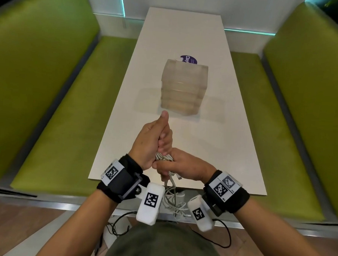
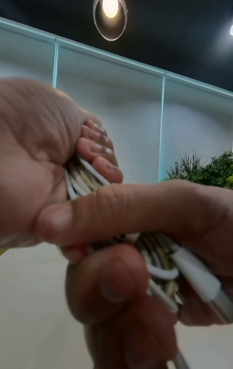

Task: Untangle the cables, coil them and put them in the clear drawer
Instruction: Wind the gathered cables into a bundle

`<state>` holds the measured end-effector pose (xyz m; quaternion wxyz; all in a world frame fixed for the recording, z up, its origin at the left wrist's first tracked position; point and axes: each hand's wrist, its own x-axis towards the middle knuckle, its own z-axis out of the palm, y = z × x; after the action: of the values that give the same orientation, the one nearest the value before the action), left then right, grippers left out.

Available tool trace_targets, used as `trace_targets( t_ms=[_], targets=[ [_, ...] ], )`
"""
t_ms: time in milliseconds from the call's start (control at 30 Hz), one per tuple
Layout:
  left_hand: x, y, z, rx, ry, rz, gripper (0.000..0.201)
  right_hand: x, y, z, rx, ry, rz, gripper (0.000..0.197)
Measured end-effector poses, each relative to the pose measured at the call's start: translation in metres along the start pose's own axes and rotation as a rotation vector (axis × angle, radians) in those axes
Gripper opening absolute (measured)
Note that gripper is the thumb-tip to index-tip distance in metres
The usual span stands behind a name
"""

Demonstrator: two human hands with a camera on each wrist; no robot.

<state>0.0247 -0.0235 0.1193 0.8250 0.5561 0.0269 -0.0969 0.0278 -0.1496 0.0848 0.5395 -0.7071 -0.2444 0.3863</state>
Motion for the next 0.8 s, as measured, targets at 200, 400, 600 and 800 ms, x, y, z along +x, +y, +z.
trace_targets(
  t_ms=[200,400,600,800],
  targets=[
    [0.005,-0.005,-0.011,0.078,-0.060,0.098,0.052,-0.004,-0.003,-0.003,0.017,0.084,-0.025,0.029],
    [0.001,-0.033,-0.027,0.300,-0.212,0.012,0.079,-0.010,-0.021,-0.026,0.171,0.300,-0.221,0.032],
    [-0.011,-0.050,-0.002,0.271,-0.190,-0.090,0.030,-0.014,-0.034,-0.036,0.452,0.424,-0.252,0.023],
    [-0.017,-0.057,-0.024,0.293,-0.214,-0.133,0.035,-0.017,-0.036,-0.062,0.543,0.592,-0.335,0.014]
  ],
)
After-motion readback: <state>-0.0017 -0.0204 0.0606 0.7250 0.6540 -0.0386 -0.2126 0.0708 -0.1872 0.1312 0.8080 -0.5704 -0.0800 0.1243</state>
